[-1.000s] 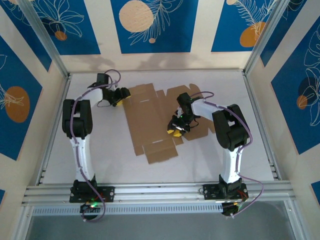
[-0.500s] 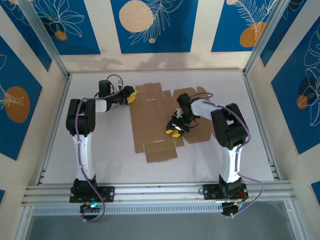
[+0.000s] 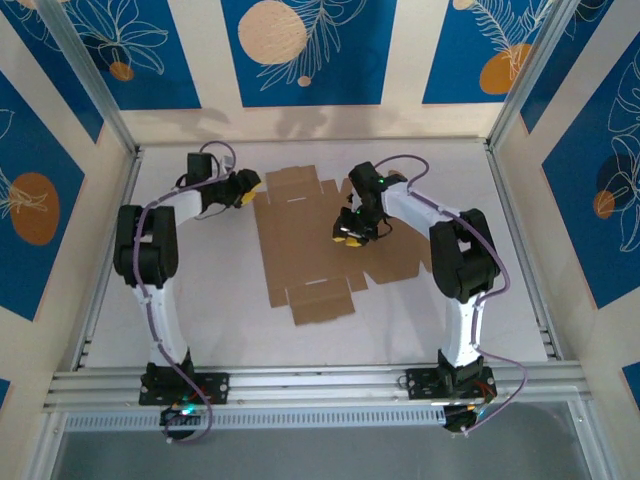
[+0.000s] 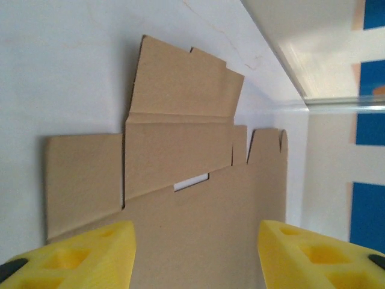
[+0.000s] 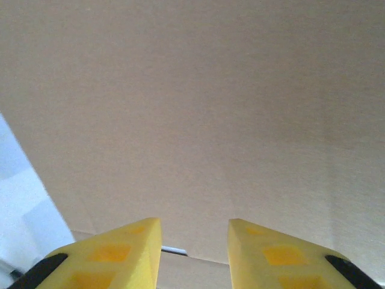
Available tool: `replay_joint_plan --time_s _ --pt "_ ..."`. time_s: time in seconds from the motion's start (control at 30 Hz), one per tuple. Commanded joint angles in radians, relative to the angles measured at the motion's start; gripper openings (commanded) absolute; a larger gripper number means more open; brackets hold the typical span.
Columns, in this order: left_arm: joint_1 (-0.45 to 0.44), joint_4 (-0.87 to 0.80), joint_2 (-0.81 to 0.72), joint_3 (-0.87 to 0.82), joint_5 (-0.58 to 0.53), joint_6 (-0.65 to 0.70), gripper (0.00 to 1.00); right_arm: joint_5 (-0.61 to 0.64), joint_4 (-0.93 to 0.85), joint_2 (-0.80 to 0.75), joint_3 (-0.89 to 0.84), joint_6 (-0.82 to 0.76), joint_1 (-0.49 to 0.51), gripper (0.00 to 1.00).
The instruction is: Fold the paper box
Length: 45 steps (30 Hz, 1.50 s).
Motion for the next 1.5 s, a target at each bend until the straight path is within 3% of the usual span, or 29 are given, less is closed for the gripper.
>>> replay_joint_plan --time_s 0.0,0.2,0.4,0.57,0.8,0.9,1.13,1.3,1.47 --pt "-0.028 -0.202 -0.134 -0.104 -0.158 0.041 0.57 0.102 -0.069 -0.042 -0.084 0.028 -0.027 0.34" --pt "-0.190 -0.125 -0.231 -0.262 -0.142 -0.051 0.55 0.228 -0.020 -0.096 -0.196 0.067 -0.082 0.29" --pt "-0.343 -0.154 -0.136 -0.198 -0.123 -0.040 0.54 0.273 -0.012 -0.072 -0.208 0.052 -0.098 0.26" --pt "-0.309 -0.271 -0.028 -0.096 -0.169 0.041 0.54 0.219 -0.023 -0.052 -0.234 -0.012 -0.039 0.26" --pt "-0.286 -0.522 0.135 0.187 -0.254 0.189 0.55 0.086 -0.073 0.009 -0.208 -0.067 0.050 0.26" --pt "-0.275 -0.541 0.199 0.262 -0.229 0.188 0.55 0.074 -0.090 0.036 -0.181 -0.074 0.099 0.25" --pt "-0.275 -0.557 0.277 0.438 -0.153 0.209 0.59 -0.150 -0.088 0.105 -0.035 -0.082 0.222 0.22" --pt "-0.247 -0.550 0.158 0.434 -0.149 0.226 0.62 -0.201 -0.044 0.077 0.074 -0.039 0.184 0.23" --pt "-0.170 -0.444 -0.116 0.187 -0.224 0.132 0.65 -0.192 -0.023 0.129 0.212 0.005 0.098 0.21"
